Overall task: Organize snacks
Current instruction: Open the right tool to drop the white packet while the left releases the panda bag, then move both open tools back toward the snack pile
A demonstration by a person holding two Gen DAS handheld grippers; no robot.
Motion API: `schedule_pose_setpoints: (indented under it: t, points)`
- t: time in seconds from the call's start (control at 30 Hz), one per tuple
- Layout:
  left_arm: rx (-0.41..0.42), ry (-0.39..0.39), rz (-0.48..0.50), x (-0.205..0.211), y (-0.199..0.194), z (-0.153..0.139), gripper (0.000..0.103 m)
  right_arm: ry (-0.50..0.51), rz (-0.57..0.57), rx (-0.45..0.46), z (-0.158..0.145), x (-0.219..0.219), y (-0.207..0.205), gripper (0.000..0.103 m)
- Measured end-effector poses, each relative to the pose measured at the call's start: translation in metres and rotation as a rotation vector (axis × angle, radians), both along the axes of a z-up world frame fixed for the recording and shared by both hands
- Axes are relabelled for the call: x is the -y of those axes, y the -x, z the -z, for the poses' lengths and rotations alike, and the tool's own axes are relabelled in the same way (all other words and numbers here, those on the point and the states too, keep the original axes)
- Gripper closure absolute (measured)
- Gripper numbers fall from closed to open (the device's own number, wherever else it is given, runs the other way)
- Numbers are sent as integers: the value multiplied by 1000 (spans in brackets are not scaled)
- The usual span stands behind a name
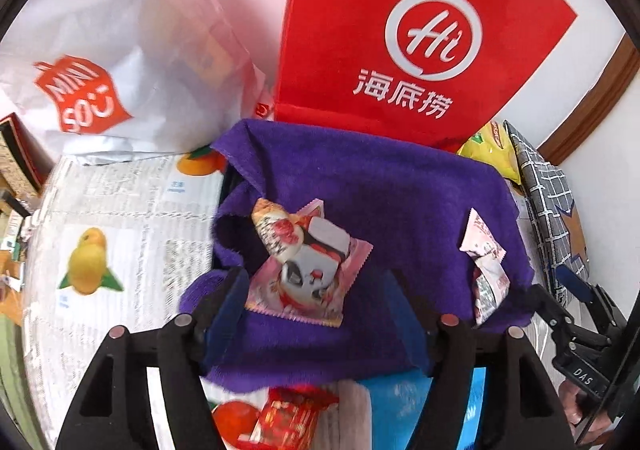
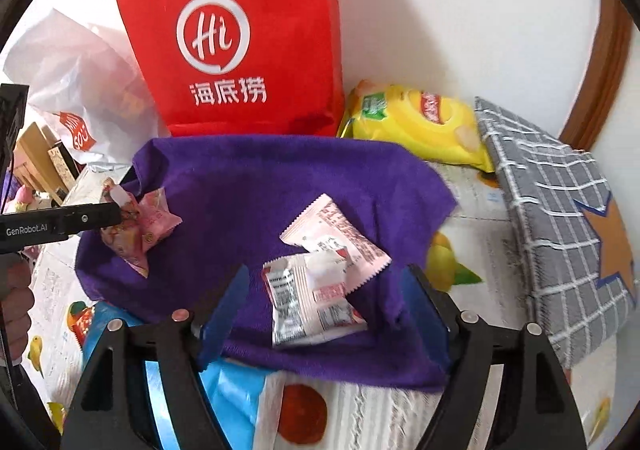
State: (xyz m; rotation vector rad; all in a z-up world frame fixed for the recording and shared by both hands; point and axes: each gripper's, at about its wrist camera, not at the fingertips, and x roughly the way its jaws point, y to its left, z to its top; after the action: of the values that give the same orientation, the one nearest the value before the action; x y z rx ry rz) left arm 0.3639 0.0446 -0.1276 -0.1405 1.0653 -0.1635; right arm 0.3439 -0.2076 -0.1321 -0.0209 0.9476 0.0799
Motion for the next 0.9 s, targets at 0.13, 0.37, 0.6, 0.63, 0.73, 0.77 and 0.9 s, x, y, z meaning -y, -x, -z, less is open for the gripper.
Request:
schedule_pose_setpoints:
  t: [0.13, 0.37, 0.6, 0.63, 0.73, 0.77, 0.9]
  points:
    - [27, -13, -22, -9, 23, -19, 30, 11, 39, 31, -17, 9, 23, 16]
    - [106, -76, -48, -19, 79, -47, 24, 109, 109, 79, -41, 16, 74, 11]
    - [182, -41, -27, -24, 134, -58, 24, 69, 117, 133, -52, 19, 127, 11]
    - [197, -27, -30, -25, 142, -59, 24, 65, 113, 140, -53, 19, 135, 11]
    - [230, -7, -50, -27, 162, -58, 24, 31, 87, 130, -51, 18, 152, 11]
    - [237, 1, -49, -28, 168, -57, 24, 10, 78, 119, -50, 18, 158, 11]
    - [256, 8, -33, -26, 186, -53, 24, -16, 60, 97, -43, 17, 175, 11]
